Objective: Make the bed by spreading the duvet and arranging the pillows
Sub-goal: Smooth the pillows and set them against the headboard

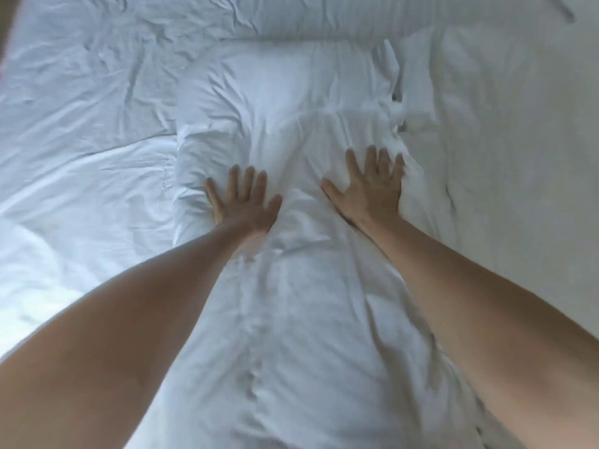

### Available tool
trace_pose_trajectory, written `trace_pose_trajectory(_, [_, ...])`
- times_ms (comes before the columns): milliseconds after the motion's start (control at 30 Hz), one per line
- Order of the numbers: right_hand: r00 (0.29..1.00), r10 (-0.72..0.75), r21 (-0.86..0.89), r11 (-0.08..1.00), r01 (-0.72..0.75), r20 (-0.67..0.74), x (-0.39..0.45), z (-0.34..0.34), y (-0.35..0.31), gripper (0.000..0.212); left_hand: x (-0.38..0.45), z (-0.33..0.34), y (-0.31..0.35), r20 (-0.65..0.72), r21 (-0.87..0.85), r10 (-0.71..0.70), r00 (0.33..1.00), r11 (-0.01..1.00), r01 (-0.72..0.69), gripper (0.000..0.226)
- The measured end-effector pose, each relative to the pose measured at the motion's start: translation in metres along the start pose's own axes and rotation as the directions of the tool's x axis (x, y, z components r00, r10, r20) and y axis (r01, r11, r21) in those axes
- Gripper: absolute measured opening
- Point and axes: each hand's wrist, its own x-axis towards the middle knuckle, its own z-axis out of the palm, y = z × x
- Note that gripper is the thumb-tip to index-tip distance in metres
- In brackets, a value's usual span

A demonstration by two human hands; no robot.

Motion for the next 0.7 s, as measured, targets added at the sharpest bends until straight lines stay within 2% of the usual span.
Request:
trace_pose_trajectory(100, [0.993, 0.113, 0.143, 0.984, -0.107, -0.032, -0.045, 0.012, 0.011, 0.089, -0.043, 0.018, -0.002, -0.020, -0.013, 0.001, 1.000, 1.000, -0.001, 0.074])
trace_pose_trajectory(200, [0.976, 0.174, 0.245, 0.948, -0.202, 0.130, -0.084, 0.017, 0.013, 0.097, -0.085, 0.034, -0.003, -0.030, -0.017, 0.004, 1.000, 1.000, -0.005, 0.079])
trace_pose_trajectory(300, [0.953, 0.091, 0.272, 0.947, -0.173, 0.288, -0.116, 0.023, 0.023, 0.102, -0.123, 0.058, -0.004, -0.048, -0.009, 0.016, 0.999, 1.000, -0.016, 0.087])
trace_pose_trajectory(467, [0.907, -0.011, 0.260, 0.959, -0.109, 0.421, -0.153, 0.028, 0.036, 0.111, -0.172, 0.090, 0.000, -0.053, -0.011, -0.010, 0.999, 1.000, 0.010, 0.096])
trace_pose_trajectory(700, [0.908, -0.019, 0.154, 0.987, -0.050, 0.418, -0.219, 0.028, 0.042, 0.122, -0.224, 0.112, 0.006, 0.054, -0.011, 0.004, 0.999, 1.000, -0.004, 0.114])
